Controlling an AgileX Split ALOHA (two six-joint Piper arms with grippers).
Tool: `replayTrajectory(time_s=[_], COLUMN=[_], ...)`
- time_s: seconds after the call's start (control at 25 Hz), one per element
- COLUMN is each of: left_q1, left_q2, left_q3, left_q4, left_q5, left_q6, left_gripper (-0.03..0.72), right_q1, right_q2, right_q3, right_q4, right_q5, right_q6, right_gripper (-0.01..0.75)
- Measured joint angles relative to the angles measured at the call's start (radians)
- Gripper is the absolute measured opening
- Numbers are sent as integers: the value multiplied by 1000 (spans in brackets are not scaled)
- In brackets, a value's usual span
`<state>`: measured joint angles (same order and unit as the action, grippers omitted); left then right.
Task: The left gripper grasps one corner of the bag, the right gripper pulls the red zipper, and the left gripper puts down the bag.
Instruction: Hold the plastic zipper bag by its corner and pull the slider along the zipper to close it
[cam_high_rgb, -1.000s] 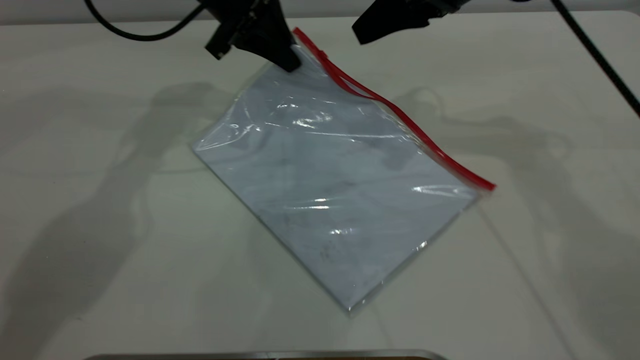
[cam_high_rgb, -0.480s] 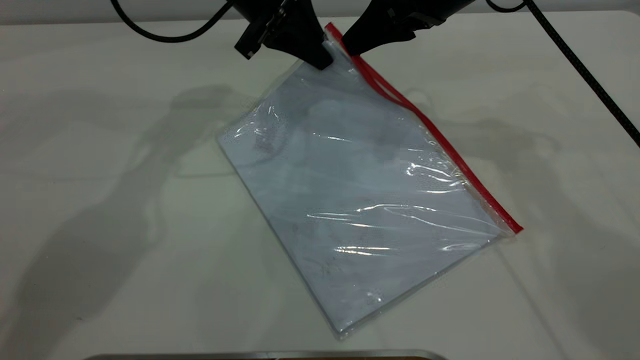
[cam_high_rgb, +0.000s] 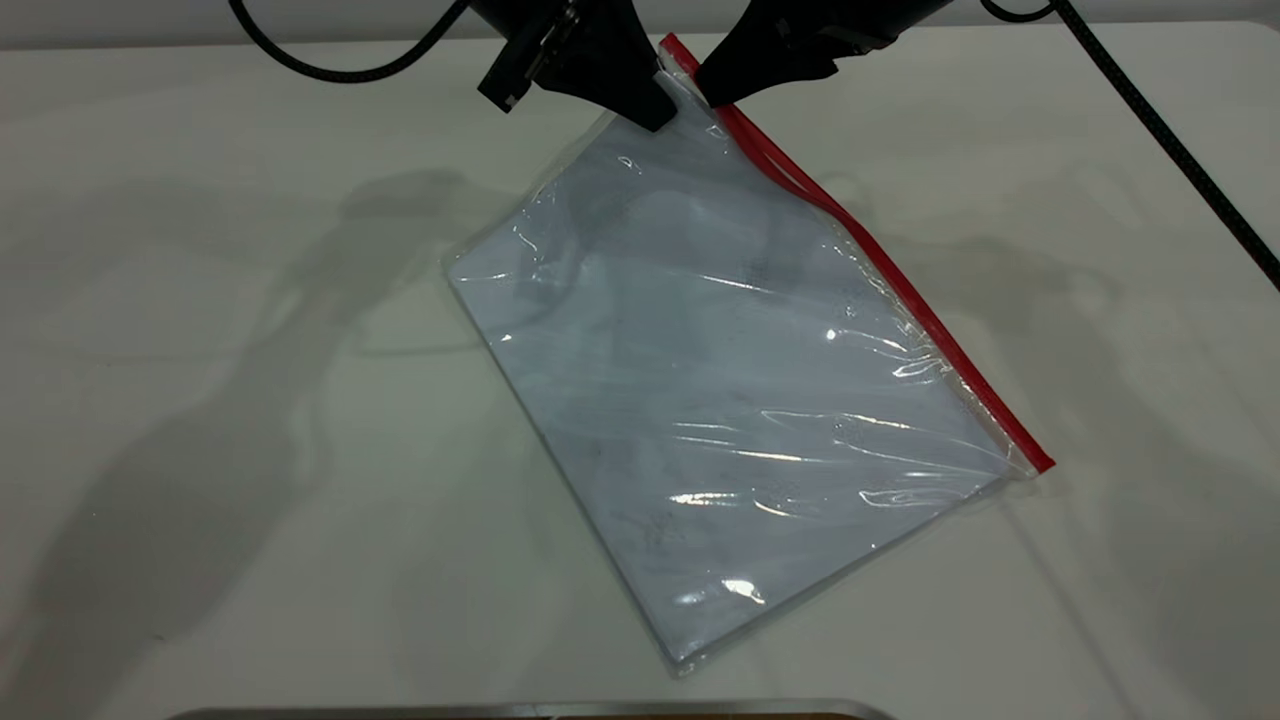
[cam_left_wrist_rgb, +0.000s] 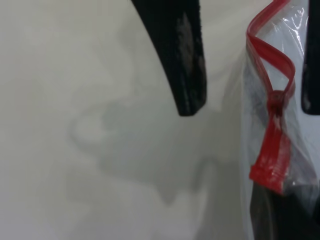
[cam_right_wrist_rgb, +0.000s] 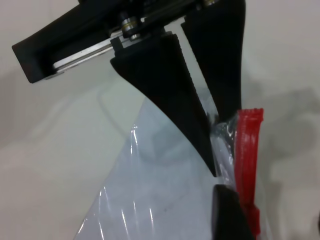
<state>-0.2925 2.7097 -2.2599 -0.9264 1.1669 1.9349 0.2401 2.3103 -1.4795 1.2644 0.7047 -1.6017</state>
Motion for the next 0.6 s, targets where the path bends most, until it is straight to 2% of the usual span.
replayTrajectory(time_s=[0.28,0.4,0.6], left_q1=[0,0,0], left_q2=[1,1,1], left_q3=[0,0,0], left_q4=[-14,-15,-16], left_q5=[0,0,0], left_q6=[-3,-25,-64], left_gripper=[53,53,53], right_q1=[0,0,0], right_q2=[0,0,0], right_q3=[0,0,0], right_q4=[0,0,-1], right_q5=[0,2,13], right_q6=[0,9,39], right_gripper=[226,173,127])
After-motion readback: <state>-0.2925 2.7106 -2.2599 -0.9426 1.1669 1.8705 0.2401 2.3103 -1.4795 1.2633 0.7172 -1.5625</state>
